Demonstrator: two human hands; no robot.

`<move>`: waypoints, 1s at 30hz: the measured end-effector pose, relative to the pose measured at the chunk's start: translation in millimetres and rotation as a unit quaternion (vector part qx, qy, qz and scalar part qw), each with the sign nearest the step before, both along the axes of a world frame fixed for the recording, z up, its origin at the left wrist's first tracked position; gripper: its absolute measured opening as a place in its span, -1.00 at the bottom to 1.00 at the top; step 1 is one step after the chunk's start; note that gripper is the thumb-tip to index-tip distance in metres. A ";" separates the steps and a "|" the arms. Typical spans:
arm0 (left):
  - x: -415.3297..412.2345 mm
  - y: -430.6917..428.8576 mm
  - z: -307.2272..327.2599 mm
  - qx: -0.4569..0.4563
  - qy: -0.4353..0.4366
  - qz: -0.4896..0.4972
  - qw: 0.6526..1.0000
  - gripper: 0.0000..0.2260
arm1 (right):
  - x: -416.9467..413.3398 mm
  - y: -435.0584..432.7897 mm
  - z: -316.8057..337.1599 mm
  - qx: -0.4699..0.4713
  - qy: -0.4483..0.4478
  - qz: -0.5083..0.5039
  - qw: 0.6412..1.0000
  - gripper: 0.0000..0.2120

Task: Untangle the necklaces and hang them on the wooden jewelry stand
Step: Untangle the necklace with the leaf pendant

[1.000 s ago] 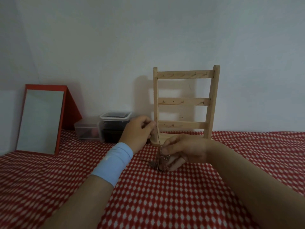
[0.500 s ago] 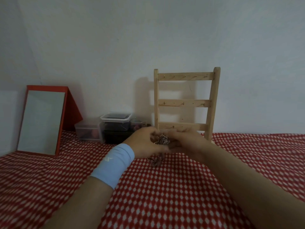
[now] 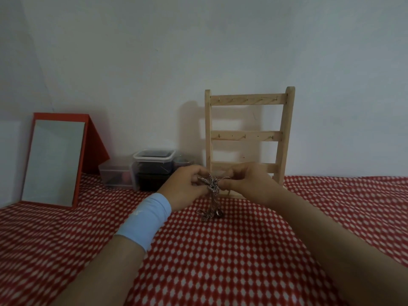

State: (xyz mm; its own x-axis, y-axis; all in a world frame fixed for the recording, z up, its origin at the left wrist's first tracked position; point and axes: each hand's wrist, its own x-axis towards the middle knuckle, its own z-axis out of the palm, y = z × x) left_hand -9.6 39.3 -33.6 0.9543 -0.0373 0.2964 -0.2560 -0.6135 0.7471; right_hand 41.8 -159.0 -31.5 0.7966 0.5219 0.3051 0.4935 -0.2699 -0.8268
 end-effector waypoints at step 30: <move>2.7 -22.5 -30.7 -0.314 0.018 -0.016 0.949 -0.76 | -0.3 -10.6 3.6 0.022 0.332 0.104 0.937 -0.73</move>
State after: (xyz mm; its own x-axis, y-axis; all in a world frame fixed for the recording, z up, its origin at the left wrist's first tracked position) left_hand -6.9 16.8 -64.3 0.9655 0.1070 0.2374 -0.2347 -0.0376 0.9713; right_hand 41.5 -169.6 -27.9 0.7010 0.6856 -0.1962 -0.0950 -0.1829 -0.9785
